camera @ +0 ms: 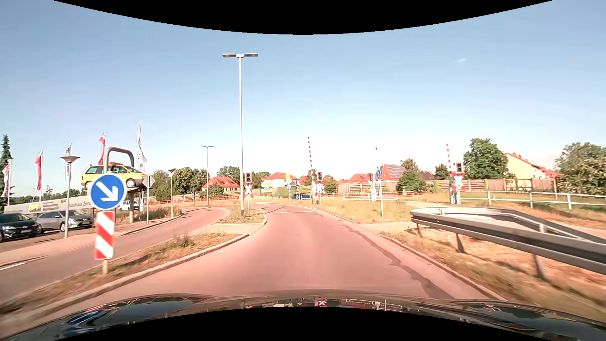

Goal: Follow the waypoints while adhering to traffic rules and regulations

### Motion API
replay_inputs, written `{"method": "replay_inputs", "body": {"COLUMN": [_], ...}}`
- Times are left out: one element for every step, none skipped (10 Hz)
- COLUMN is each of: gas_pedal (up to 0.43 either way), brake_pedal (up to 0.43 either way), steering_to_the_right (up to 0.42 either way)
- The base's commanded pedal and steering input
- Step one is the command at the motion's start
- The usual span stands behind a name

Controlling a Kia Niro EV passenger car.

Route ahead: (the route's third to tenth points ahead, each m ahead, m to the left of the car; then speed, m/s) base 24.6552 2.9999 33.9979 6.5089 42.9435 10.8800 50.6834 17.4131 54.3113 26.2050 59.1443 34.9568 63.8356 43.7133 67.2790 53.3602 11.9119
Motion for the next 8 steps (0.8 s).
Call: {"method": "replay_inputs", "body": {"gas_pedal": [0.059, 0.059, 0.059, 0.067, 0.067, 0.067, 0.079, 0.087], "brake_pedal": [0.006, 0.006, 0.006, 0.006, 0.006, 0.006, 0.006, 0.006], "steering_to_the_right": [-0.041, -0.045, -0.048, -0.052, -0.053, -0.053, -0.054, -0.058]}}
